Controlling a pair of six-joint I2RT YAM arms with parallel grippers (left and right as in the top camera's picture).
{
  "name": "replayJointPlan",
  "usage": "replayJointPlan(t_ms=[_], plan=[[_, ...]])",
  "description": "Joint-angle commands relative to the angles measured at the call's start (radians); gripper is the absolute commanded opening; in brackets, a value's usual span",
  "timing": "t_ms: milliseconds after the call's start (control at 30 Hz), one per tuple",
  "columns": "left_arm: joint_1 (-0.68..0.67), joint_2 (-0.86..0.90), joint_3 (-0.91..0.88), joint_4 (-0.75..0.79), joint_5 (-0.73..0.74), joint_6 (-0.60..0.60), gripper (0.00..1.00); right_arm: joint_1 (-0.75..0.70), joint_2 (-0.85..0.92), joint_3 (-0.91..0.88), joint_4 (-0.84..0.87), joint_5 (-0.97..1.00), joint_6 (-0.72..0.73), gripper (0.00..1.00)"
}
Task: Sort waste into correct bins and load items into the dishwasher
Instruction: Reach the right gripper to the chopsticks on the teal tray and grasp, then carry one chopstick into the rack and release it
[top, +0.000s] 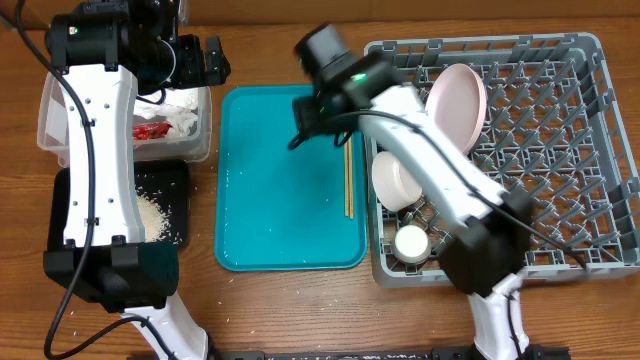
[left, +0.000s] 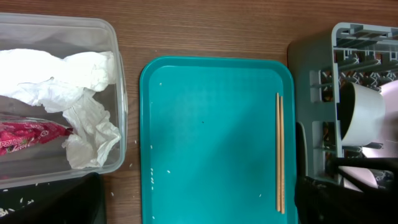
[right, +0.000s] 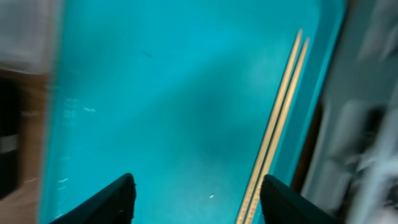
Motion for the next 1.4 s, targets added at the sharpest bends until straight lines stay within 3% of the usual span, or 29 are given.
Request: replayJointPlan(t_ms=[0, 433, 1033, 1233, 1300, 1333, 1367], plan=[[0.004, -0.008, 0.016, -0.002, -0.002, 0.001, 1.0, -0.014, 0.057, -0.002, -0.015, 0.05, 0.093, 0.64], [0.003, -0.008, 0.016, -0.002, -0.002, 0.001, 1.0, -0.014, 0.202, -0.006, -0.026, 0.077, 0.104, 0.62], [0.003, -0.008, 0.016, -0.002, -0.002, 0.001, 1.0, -0.021, 0.212, -0.152, 0.097, 0.006, 0.108, 0.62], [0.003, -0.008, 0.016, -0.002, -0.002, 0.001, 1.0, -0.021, 0.216, -0.205, 0.108, -0.027, 0.141, 0.57], [0.003, -0.008, 0.016, -0.002, -0.002, 0.001, 1.0, -0.021, 0.22, -0.206, 0.106, -0.042, 0.141, 0.48], [0.003, -0.008, 0.016, -0.002, -0.002, 0.001, 1.0, -0.021, 0.22, -0.206, 0.106, -0.05, 0.141, 0.35], [0.003, -0.008, 0.016, -0.003, -0.002, 0.001, 1.0, -0.021, 0.219, -0.204, 0.106, -0.056, 0.141, 0.09]])
